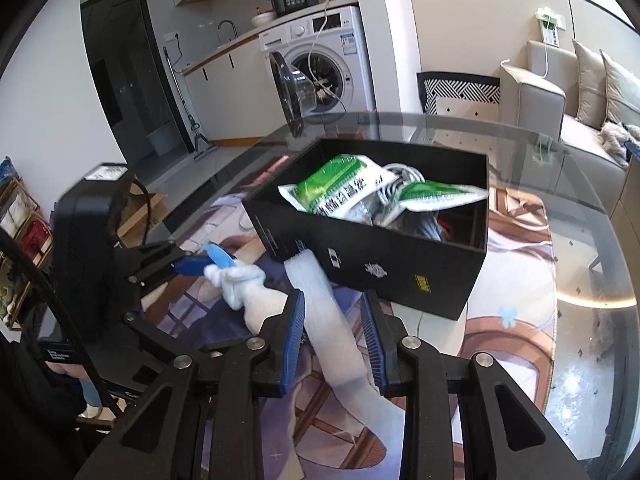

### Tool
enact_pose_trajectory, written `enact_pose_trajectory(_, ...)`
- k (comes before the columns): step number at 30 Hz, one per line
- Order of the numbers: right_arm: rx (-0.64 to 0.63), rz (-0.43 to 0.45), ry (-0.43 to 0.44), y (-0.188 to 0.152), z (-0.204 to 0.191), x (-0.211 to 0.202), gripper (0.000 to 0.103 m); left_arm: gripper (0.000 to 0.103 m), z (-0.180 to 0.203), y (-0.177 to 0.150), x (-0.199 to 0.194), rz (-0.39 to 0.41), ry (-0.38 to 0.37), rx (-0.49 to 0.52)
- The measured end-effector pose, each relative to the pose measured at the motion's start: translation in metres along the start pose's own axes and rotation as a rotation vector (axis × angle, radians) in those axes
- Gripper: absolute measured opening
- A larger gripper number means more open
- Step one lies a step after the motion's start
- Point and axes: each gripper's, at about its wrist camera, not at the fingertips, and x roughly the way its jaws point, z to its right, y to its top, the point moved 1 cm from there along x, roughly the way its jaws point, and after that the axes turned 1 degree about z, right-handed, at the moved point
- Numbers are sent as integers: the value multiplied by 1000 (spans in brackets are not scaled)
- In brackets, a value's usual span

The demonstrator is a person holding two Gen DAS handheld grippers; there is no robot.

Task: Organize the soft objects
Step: 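Grasp white plush bunny with left gripper while right gripper holds foam tube, then lift plush bunny with left gripper while right gripper lowers foam tube into box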

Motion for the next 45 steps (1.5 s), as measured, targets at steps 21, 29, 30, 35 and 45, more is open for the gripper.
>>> enact_pose_trajectory(21, -14, -86, 62, -15, -4, 31, 47, 89, -11, -1, -4, -3, 14, -18)
enact_pose_trajectory(29, -65, -73, 53, -16, -11, 31, 38, 89, -12, 0, -9, 8, 13, -28)
enact_pose_trajectory(30, -75, -64, 48, -15, -12, 27, 38, 89, -13, 1, -10, 12, 11, -28)
enact_pose_trajectory(35, -98, -8, 26, -7, -15, 3, 38, 89, -16, 8, -25, 57, 7, -32)
enact_pose_trajectory(45, -114, 117, -21, 12, -14, -49, 38, 89, -12, 21, -51, 143, -19, -22)
